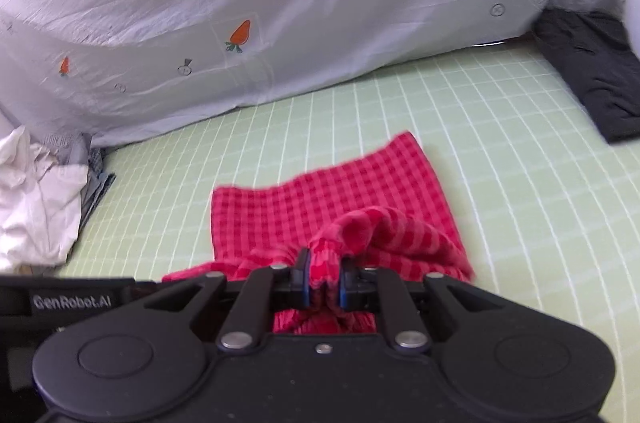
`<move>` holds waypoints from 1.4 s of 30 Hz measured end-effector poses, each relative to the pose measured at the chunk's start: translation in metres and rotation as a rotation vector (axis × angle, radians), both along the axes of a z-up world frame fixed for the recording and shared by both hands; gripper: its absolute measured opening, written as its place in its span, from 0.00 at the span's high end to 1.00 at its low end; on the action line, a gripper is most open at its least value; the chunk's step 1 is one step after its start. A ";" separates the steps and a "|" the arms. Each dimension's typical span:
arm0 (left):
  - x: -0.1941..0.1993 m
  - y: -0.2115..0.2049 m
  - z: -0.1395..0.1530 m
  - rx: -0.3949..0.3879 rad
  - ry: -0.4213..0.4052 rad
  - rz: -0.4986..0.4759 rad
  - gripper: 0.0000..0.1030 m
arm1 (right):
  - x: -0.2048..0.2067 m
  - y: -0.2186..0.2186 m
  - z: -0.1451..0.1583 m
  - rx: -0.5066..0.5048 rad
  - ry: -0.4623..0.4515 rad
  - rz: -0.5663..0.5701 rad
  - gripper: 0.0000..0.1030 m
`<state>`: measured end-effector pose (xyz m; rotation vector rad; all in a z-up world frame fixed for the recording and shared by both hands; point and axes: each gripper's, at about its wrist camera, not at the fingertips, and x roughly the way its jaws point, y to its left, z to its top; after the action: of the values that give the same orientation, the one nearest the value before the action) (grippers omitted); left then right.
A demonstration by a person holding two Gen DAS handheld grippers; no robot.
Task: Fold clothes
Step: 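Grasp the hem with the left gripper while the right gripper grasps beside it, then lift the cloth with both grippers and carry it onto the black garment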
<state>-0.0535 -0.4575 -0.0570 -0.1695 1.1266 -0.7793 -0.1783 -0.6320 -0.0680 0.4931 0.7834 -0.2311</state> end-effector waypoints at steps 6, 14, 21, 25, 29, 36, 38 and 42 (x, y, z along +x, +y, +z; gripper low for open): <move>0.070 -0.011 -0.009 0.009 -0.056 0.161 0.34 | 0.058 -0.043 -0.001 0.008 -0.068 -0.223 0.20; 0.093 0.018 -0.054 0.164 -0.016 0.203 0.18 | 0.055 -0.059 -0.046 -0.041 0.083 -0.236 0.15; 0.074 0.012 -0.086 0.234 0.048 0.089 0.18 | 0.053 -0.019 -0.073 -0.204 0.224 -0.033 0.11; 0.071 0.003 -0.093 0.246 0.042 0.053 0.20 | 0.066 -0.018 -0.083 -0.249 0.242 -0.001 0.10; 0.073 -0.005 -0.096 0.261 0.013 0.038 0.30 | 0.077 -0.027 -0.094 -0.214 0.261 -0.042 0.11; 0.076 -0.016 -0.092 0.264 0.011 0.021 0.90 | 0.083 -0.019 -0.094 -0.191 0.243 -0.038 0.54; 0.076 -0.020 -0.090 0.228 0.032 0.008 0.93 | 0.081 -0.014 -0.089 -0.168 0.229 -0.020 0.88; 0.066 -0.025 -0.063 0.152 0.001 -0.011 0.95 | 0.066 -0.007 -0.060 -0.150 0.180 -0.020 0.95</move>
<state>0.0126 -0.4821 -0.1197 -0.0364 1.1838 -0.7001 -0.1121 -0.6395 -0.1284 0.3418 0.9296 -0.3539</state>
